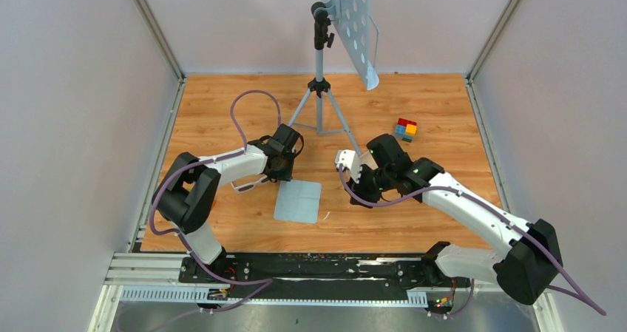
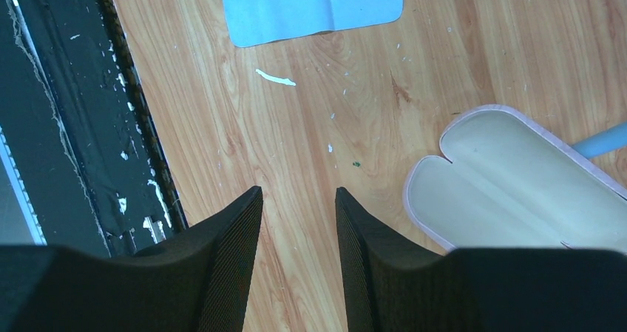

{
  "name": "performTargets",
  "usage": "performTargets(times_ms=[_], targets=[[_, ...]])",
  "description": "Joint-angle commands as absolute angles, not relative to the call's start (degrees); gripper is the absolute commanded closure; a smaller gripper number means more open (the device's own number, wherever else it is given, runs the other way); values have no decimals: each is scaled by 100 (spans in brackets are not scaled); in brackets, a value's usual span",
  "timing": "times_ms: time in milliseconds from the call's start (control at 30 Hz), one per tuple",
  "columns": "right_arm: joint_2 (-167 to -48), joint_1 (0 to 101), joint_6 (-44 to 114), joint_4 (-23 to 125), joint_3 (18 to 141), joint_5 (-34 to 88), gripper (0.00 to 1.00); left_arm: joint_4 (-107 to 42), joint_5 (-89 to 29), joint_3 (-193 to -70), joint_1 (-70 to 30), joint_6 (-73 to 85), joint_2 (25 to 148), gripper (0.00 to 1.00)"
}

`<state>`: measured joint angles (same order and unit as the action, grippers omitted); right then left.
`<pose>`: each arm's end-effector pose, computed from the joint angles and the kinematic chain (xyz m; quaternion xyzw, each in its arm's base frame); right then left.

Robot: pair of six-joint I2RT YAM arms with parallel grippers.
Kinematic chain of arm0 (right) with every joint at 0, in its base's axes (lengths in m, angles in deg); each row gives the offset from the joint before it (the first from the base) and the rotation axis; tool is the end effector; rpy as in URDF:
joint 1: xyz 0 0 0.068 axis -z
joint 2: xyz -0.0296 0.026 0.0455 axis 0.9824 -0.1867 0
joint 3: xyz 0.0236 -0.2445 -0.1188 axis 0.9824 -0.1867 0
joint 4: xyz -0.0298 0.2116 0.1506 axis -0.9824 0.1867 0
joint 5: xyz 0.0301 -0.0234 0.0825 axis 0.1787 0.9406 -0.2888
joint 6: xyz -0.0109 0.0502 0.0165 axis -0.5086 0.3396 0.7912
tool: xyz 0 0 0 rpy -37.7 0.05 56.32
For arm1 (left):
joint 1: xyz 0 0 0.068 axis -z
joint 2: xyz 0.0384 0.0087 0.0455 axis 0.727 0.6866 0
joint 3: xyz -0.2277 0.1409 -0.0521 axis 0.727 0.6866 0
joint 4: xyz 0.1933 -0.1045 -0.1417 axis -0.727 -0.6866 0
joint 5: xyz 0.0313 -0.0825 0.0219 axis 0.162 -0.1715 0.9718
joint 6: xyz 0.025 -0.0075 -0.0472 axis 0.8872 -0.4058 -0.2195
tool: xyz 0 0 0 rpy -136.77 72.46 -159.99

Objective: Organize the sunglasses
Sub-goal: Fold the glasses cleaning cloth at the center of the board.

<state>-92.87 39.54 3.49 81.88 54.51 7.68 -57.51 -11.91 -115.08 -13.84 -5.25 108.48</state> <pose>0.1725 0.1639 0.2700 -0.5533 0.7218 0.2588 0.3253 0.2748 -0.1701 0.1602 0.0685 0.9698 -0.0298 0.2322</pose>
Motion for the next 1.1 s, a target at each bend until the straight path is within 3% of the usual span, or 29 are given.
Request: performTargets(times_ms=[0,700,1067], targets=[[-9143,4048,360,8150,5331,649,55,-5816,-1071,-11412,-1427,-542,10852,66],[-9007,4099,346,8078,5205,622,55,-5799,-1188,-11150,-1428,-628,10763,73],[-9303,4100,267,8019,5302,585,56,-5492,-1345,-11017,-1421,-678,10532,90]])
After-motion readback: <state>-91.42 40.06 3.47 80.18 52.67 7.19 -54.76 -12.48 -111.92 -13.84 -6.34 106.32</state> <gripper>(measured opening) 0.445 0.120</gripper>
